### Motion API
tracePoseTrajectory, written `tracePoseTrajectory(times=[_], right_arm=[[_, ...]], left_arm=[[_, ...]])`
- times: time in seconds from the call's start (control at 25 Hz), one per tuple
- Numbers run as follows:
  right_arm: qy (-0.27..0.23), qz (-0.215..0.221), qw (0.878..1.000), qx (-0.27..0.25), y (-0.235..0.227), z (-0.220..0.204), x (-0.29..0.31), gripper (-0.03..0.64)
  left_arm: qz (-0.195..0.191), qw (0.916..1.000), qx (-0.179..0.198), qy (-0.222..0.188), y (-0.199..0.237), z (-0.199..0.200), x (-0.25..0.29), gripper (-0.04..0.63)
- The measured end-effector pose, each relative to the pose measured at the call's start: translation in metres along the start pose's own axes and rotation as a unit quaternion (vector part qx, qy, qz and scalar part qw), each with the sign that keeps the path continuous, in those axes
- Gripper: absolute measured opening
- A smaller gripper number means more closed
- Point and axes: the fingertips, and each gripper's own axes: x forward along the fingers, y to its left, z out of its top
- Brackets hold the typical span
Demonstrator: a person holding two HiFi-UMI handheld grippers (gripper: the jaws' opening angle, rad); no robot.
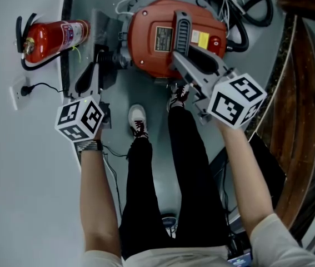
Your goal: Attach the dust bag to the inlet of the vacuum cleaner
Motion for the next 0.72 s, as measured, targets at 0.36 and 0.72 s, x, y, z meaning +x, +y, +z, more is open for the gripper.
tracePoseTrajectory(times=[0.36, 0.72], right_arm=[[-0.012, -0.003, 1.0, 0.001, 0.0008, -0.001, 0.0003, 0.141], [-0.016, 0.0, 1.0, -0.002, 0.0018, -0.0022, 0.0031, 0.146]], left_arm=[[-0.037, 0.9968, -0.069, 0.01, 0.0031, 0.0005, -0.0014, 0.025], [-0.044, 0.9956, -0.081, 0.016, 0.0006, 0.0036, -0.0012, 0.025]])
